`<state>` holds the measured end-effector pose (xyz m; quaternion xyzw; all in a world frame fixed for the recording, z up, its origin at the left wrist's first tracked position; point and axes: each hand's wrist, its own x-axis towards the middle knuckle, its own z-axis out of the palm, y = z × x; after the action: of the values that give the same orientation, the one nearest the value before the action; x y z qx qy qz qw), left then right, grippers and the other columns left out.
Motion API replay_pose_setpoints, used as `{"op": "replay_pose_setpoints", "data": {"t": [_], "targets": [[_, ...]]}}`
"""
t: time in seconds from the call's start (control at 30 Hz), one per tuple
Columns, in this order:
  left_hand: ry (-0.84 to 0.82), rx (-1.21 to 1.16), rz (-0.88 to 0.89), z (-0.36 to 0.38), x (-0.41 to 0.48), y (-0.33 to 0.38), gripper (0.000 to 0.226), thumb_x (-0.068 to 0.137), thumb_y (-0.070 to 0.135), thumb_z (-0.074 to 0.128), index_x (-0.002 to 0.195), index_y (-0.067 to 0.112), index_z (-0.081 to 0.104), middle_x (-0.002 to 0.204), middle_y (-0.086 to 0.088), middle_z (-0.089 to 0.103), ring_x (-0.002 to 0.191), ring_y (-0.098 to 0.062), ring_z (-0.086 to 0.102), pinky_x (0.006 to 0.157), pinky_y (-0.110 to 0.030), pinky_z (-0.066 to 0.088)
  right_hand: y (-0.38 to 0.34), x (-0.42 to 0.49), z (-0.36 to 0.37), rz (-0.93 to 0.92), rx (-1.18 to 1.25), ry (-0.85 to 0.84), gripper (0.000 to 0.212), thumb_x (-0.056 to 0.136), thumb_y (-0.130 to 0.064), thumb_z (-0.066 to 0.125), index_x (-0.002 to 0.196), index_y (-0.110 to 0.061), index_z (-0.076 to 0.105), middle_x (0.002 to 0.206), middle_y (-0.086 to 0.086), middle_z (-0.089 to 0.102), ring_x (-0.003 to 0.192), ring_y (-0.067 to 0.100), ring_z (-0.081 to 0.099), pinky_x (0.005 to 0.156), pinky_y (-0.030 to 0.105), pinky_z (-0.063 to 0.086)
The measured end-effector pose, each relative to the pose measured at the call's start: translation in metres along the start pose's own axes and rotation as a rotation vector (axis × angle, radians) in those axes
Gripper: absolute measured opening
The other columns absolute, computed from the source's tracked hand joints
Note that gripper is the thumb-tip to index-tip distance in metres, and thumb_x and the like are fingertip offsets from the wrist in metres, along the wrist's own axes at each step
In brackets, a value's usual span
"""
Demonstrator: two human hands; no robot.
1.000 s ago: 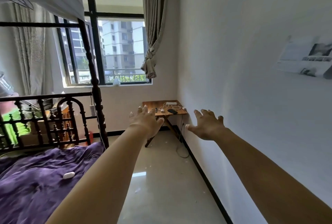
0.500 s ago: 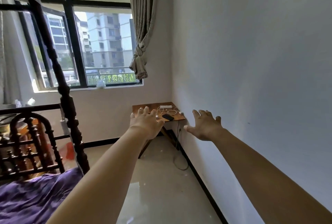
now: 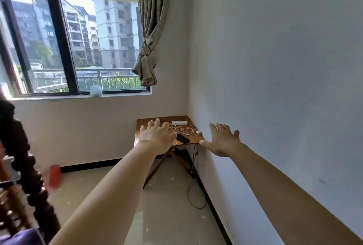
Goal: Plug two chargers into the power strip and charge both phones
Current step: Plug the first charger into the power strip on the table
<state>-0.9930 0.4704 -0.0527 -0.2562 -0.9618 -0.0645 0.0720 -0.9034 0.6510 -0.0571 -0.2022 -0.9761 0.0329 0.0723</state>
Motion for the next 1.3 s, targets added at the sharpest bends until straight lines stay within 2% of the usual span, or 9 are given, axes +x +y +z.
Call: {"op": "replay_pose_setpoints", "data": {"t": [0.37, 0.53, 0.67, 1.13, 1.3], "targets": [[0.016, 0.034, 0.038, 0.051, 0.238, -0.046, 0.062, 0.095, 0.051, 0.028, 0.148, 0.018, 0.023, 0.157, -0.012, 0.016, 0.144, -0.031, 0.011, 0.112, -0.051, 0.017, -0.014, 0.238, 0.045, 0.016, 0.019, 0.01, 0.076, 0.091, -0.053, 0.043, 0.149, -0.015, 0.013, 0.156, 0.008, 0.02, 0.142, 0.026, 0.015, 0.11, 0.053, 0.017], [0.021, 0.022, 0.074, 0.067, 0.348, -0.062, 0.058, 0.095, 0.05, 0.032, 0.144, 0.018, 0.031, 0.151, -0.011, 0.03, 0.138, -0.03, 0.024, 0.105, -0.046, 0.031, -0.023, 0.339, 0.059, 0.042, 0.011, 0.024, 0.074, 0.092, -0.052, 0.044, 0.149, -0.015, 0.014, 0.155, 0.008, 0.022, 0.142, 0.027, 0.016, 0.11, 0.054, 0.018], [0.029, 0.006, 0.116, 0.089, 0.418, -0.062, 0.056, 0.095, 0.049, 0.033, 0.142, 0.019, 0.034, 0.148, -0.009, 0.035, 0.135, -0.029, 0.03, 0.103, -0.044, 0.035, -0.018, 0.408, 0.074, 0.067, 0.0, 0.008, 0.073, 0.091, -0.05, 0.045, 0.148, -0.016, 0.016, 0.155, 0.009, 0.023, 0.142, 0.027, 0.018, 0.11, 0.054, 0.019], [-0.029, -0.071, 0.125, 0.185, 0.687, -0.026, 0.056, 0.096, 0.046, 0.033, 0.142, 0.014, 0.032, 0.144, -0.012, 0.039, 0.132, -0.03, 0.033, 0.103, -0.045, 0.036, 0.058, 0.679, 0.143, 0.072, -0.066, -0.049, 0.074, 0.091, -0.053, 0.043, 0.148, -0.017, 0.015, 0.156, 0.009, 0.021, 0.142, 0.028, 0.017, 0.109, 0.055, 0.019], [-0.004, -0.084, 0.106, 0.221, 0.772, -0.02, 0.055, 0.096, 0.046, 0.034, 0.142, 0.016, 0.034, 0.143, -0.01, 0.041, 0.131, -0.03, 0.036, 0.102, -0.045, 0.036, 0.079, 0.769, 0.168, 0.052, -0.069, -0.05, 0.073, 0.091, -0.054, 0.043, 0.148, -0.017, 0.017, 0.156, 0.009, 0.022, 0.142, 0.03, 0.019, 0.109, 0.055, 0.02]]}}
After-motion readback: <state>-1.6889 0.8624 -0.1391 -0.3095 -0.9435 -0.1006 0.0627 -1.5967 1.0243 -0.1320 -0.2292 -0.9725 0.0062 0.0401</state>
